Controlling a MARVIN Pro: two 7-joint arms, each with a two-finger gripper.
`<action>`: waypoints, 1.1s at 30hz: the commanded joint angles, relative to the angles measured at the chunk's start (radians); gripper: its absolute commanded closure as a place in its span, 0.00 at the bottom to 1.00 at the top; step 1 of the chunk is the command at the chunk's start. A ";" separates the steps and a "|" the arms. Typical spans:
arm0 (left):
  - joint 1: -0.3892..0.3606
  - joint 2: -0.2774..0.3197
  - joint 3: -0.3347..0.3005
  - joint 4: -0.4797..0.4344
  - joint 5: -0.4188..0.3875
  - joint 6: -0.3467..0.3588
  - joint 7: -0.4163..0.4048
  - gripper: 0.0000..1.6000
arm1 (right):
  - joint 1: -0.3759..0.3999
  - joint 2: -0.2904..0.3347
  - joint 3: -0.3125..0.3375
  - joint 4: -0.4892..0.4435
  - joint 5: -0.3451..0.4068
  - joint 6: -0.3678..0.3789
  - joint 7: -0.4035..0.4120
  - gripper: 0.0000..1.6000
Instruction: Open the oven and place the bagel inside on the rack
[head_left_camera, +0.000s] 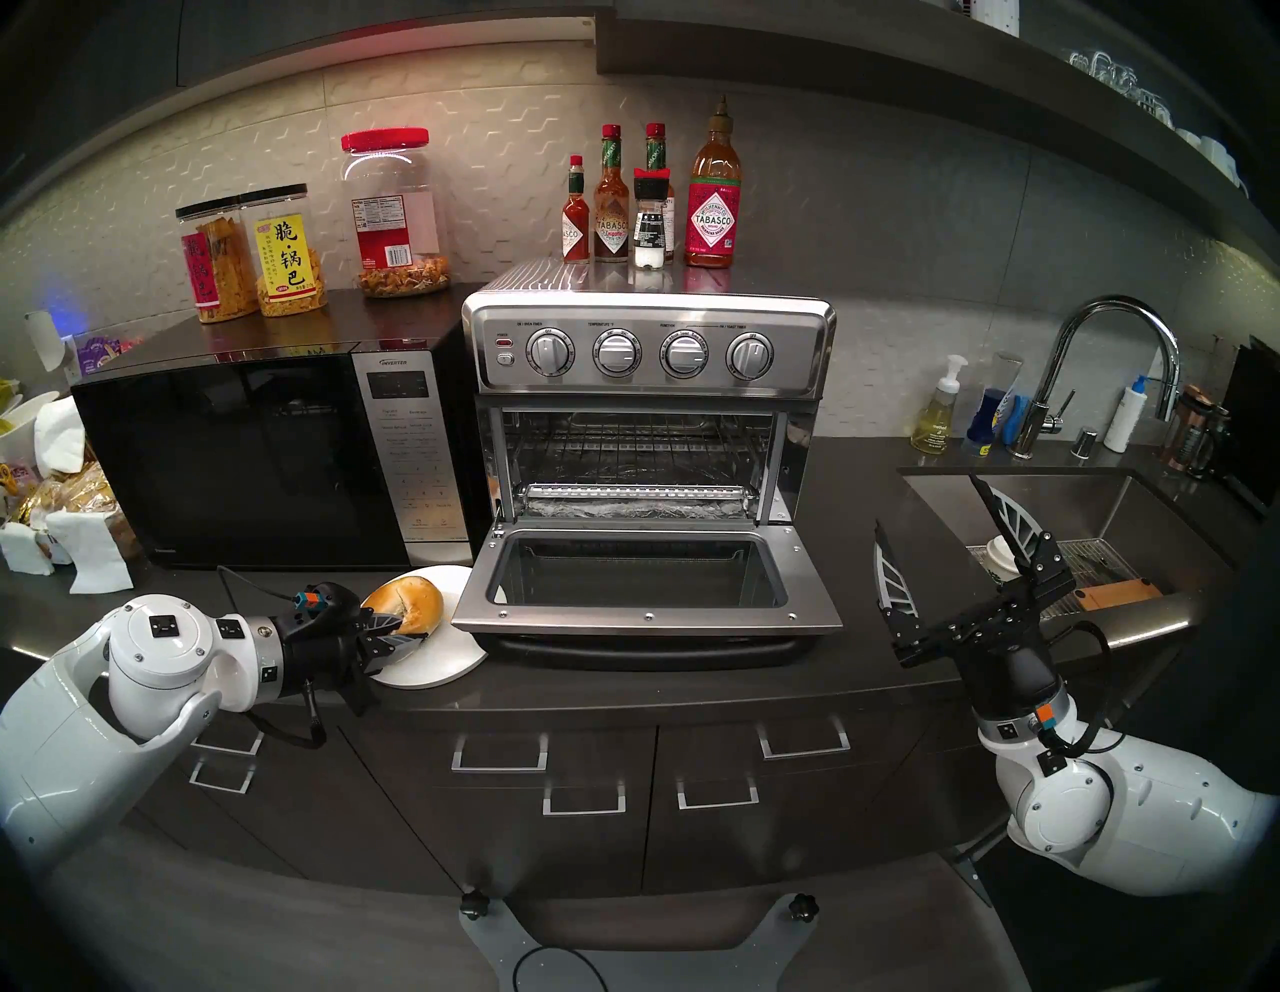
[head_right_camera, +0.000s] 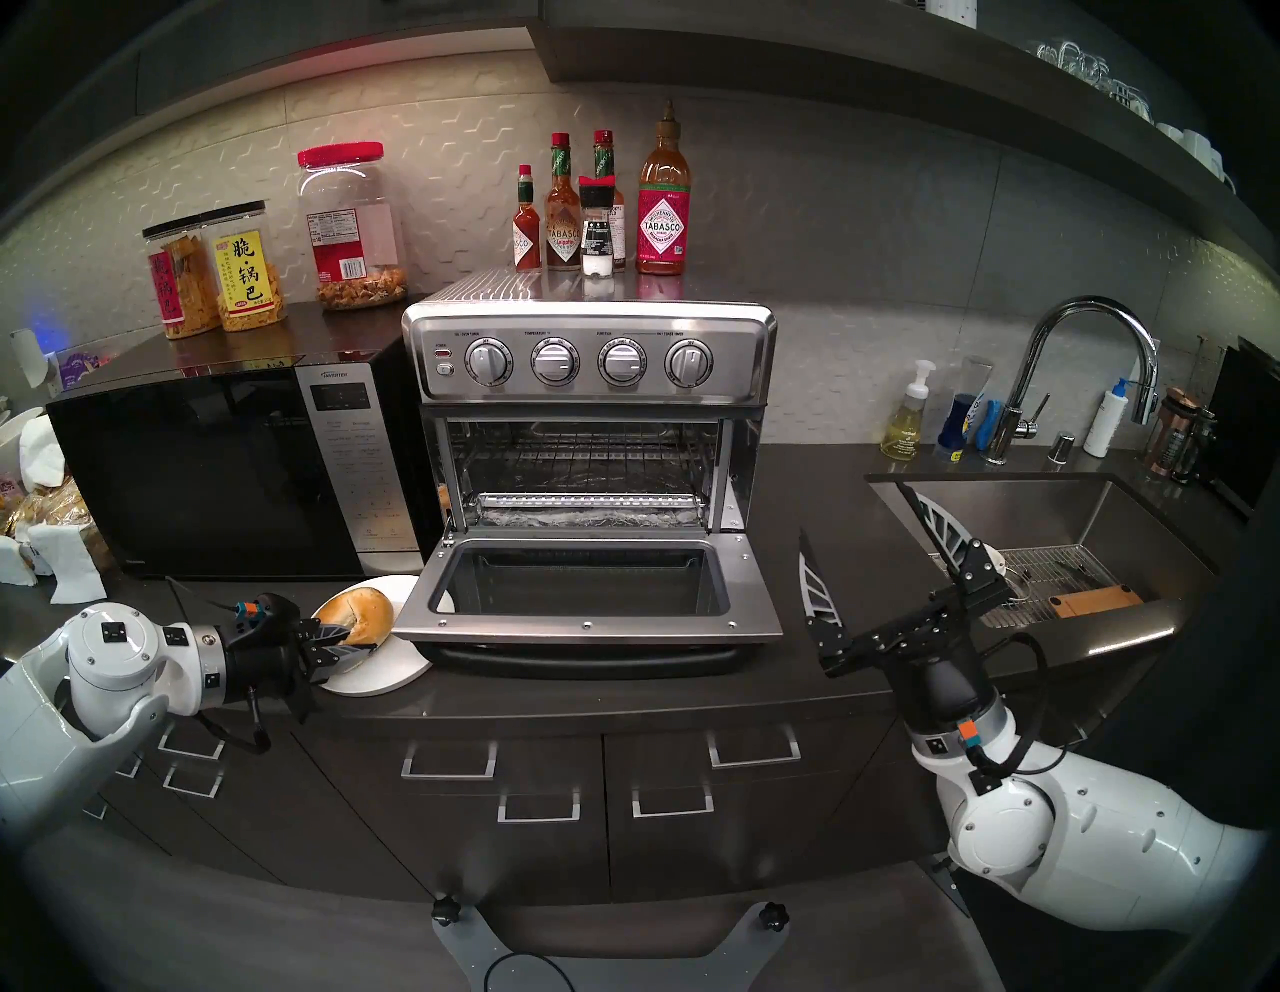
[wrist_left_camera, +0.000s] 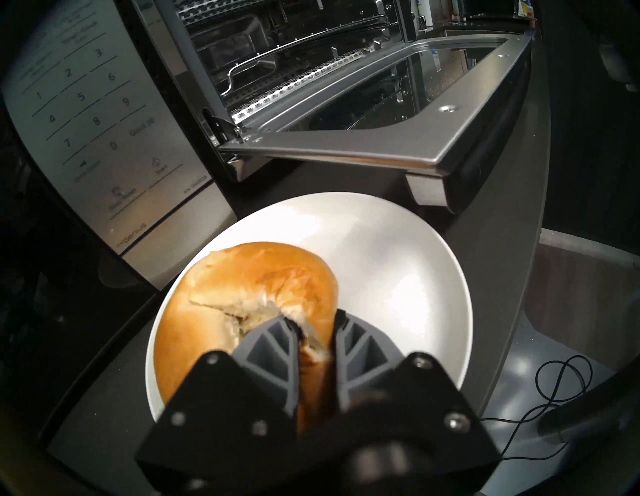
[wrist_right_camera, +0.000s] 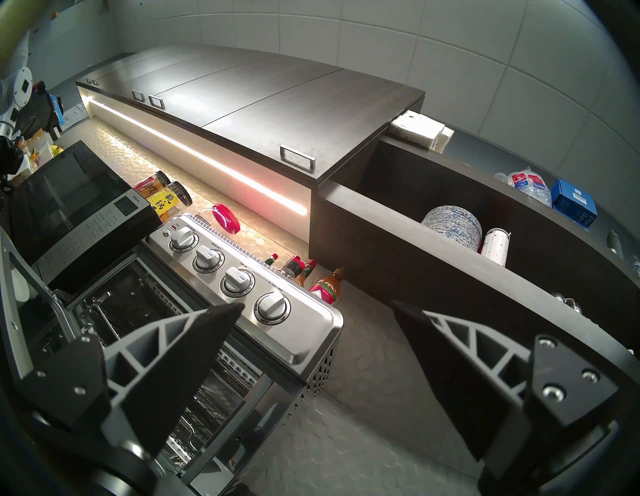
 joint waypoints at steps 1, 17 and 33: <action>0.029 -0.010 -0.088 -0.041 -0.012 0.005 -0.001 1.00 | 0.005 -0.002 0.006 -0.011 0.000 0.000 -0.004 0.00; 0.126 -0.062 -0.259 -0.158 0.001 0.047 -0.039 1.00 | 0.006 -0.002 0.006 -0.011 0.000 0.000 -0.004 0.00; 0.118 -0.080 -0.312 -0.255 0.011 0.099 -0.066 1.00 | 0.006 -0.002 0.006 -0.011 0.000 0.000 -0.004 0.00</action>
